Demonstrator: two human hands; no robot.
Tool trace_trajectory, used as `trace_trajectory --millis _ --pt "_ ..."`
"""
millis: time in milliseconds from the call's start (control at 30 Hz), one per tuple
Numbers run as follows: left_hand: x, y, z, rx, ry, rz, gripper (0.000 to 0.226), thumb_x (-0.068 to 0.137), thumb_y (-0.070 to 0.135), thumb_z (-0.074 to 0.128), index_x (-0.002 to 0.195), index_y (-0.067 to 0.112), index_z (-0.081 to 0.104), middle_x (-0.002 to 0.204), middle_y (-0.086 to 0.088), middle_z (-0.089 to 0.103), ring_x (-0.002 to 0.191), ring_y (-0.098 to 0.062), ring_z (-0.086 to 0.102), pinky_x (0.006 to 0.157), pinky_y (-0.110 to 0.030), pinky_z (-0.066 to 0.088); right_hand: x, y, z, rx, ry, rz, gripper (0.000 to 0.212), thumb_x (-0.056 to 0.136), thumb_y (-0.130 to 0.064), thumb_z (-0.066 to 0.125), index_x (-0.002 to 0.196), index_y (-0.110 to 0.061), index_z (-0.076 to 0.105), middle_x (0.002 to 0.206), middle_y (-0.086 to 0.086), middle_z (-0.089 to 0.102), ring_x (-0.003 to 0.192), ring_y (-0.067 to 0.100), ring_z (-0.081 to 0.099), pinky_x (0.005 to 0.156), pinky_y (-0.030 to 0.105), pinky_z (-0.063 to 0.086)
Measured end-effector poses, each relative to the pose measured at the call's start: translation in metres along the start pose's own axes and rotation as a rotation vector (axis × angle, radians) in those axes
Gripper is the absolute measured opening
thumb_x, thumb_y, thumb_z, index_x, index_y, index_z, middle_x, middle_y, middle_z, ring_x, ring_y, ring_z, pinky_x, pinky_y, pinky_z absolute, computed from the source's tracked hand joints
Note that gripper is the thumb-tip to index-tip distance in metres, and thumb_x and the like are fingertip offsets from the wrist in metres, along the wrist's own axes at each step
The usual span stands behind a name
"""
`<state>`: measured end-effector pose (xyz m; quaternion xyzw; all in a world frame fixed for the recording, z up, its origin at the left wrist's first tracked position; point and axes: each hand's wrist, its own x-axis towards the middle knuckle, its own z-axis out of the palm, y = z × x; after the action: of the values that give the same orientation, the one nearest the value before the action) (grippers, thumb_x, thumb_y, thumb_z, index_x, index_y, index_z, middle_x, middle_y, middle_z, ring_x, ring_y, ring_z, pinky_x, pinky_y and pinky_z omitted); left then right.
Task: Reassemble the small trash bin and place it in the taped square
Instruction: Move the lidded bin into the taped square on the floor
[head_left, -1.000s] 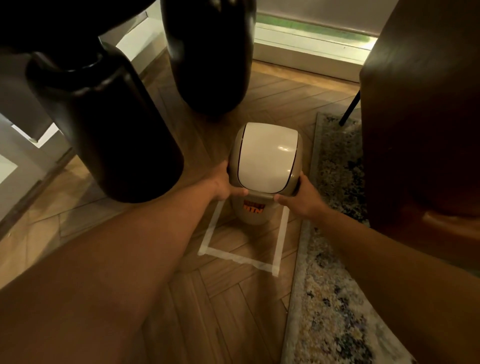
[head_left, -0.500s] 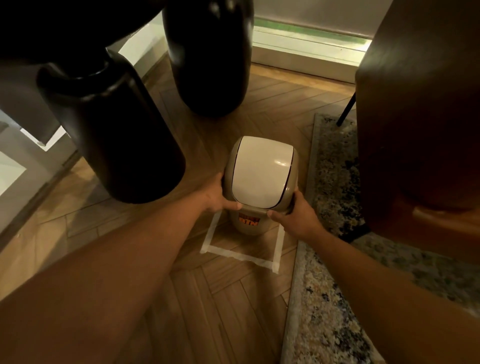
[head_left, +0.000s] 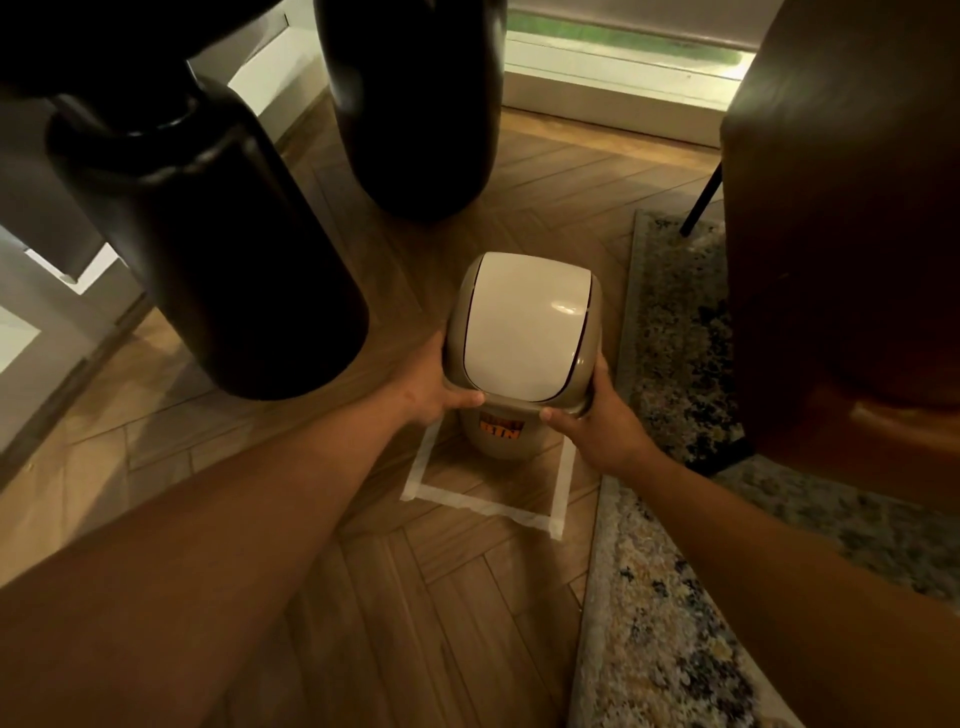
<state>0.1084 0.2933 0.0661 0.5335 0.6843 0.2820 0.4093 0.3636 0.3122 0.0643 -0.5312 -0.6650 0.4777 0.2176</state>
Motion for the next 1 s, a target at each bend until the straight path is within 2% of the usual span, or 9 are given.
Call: trace_trajectory --millis 200,300,400,500,600,700,800,900,1000 --pt "-0.006 -0.004 0.0 0.028 0.061 0.036 0.112 0.062 0.03 0.093 0.152 0.03 0.026 0.151 0.004 0.044 0.139 -0.016 0.039 0.111 -0.04 0.038 -0.002 0.0 0.0 -0.05 0.04 -0.003 0.109 0.083 -0.026 0.085 0.164 -0.032 0.013 0.154 -0.004 0.049 0.136 0.012 0.049 0.105 0.032 0.045" --pt "-0.012 -0.009 -0.001 0.098 0.106 0.041 0.105 0.058 0.051 0.088 0.145 0.033 0.033 0.146 0.004 0.049 0.133 -0.017 0.047 0.104 -0.036 0.044 -0.007 -0.003 0.002 -0.162 0.137 0.017 0.109 0.078 -0.037 0.087 0.162 -0.024 0.018 0.161 0.006 0.031 0.146 0.024 0.037 0.112 0.036 0.038" --pt "-0.017 -0.013 -0.003 0.165 0.13 0.049 0.108 0.057 0.07 0.078 0.145 0.039 0.025 0.147 0.001 0.044 0.126 -0.011 0.045 0.097 -0.031 0.043 -0.012 -0.008 0.006 -0.187 0.176 -0.068 0.117 0.078 -0.039 0.086 0.164 -0.023 0.009 0.168 0.005 0.016 0.154 0.024 0.023 0.12 0.046 0.035" --pt "-0.018 -0.014 -0.005 0.184 0.144 0.102 0.109 0.06 0.071 0.077 0.147 0.046 0.017 0.15 0.003 0.038 0.123 -0.007 0.038 0.095 -0.029 0.037 -0.013 -0.012 0.006 -0.207 0.171 -0.142 0.123 0.077 -0.045 0.085 0.165 -0.024 0.002 0.169 0.003 0.013 0.157 0.023 0.015 0.119 0.052 0.035" --pt "-0.017 -0.018 -0.007 0.187 0.098 0.133 0.108 0.062 0.068 0.077 0.15 0.044 0.019 0.152 0.007 0.038 0.13 -0.007 0.039 0.097 -0.029 0.039 -0.01 -0.014 0.005 -0.207 0.193 -0.164 0.124 0.077 -0.046 0.085 0.165 -0.025 0.001 0.17 -0.003 0.01 0.158 0.018 0.012 0.123 0.049 0.03" --pt "-0.015 -0.022 -0.006 0.155 0.053 0.15 0.099 0.067 0.062 0.077 0.15 0.041 0.025 0.151 0.008 0.043 0.131 -0.002 0.038 0.104 -0.029 0.038 -0.008 -0.01 0.003 -0.147 0.174 -0.133 0.121 0.079 -0.038 0.086 0.164 -0.032 0.0 0.168 -0.009 0.023 0.152 0.013 0.028 0.117 0.04 0.038" --pt "-0.012 -0.025 -0.003 0.156 0.078 0.17 0.09 0.075 0.052 0.076 0.15 0.036 0.03 0.148 0.008 0.048 0.129 -0.001 0.04 0.1 -0.022 0.034 -0.005 -0.003 0.002 -0.142 0.151 -0.1 0.107 0.082 -0.034 0.084 0.161 -0.034 0.013 0.156 -0.011 0.046 0.138 0.013 0.051 0.108 0.045 0.05" --pt "-0.01 -0.028 -0.002 0.161 0.097 0.169 0.089 0.076 0.049 0.077 0.151 0.036 0.031 0.146 0.008 0.05 0.127 -0.001 0.042 0.096 -0.018 0.034 -0.004 0.001 0.003 -0.181 0.167 -0.114 0.096 0.083 -0.034 0.082 0.158 -0.032 0.023 0.149 -0.009 0.053 0.132 0.015 0.056 0.102 0.046 0.053" --pt "-0.009 -0.028 -0.004 0.147 0.087 0.176 0.091 0.075 0.049 0.077 0.151 0.035 0.029 0.146 0.008 0.051 0.124 0.002 0.04 0.093 -0.013 0.032 -0.003 0.002 0.003 -0.19 0.181 -0.12 0.095 0.081 -0.037 0.084 0.156 -0.036 0.025 0.142 -0.014 0.059 0.125 0.01 0.061 0.093 0.033 0.053"
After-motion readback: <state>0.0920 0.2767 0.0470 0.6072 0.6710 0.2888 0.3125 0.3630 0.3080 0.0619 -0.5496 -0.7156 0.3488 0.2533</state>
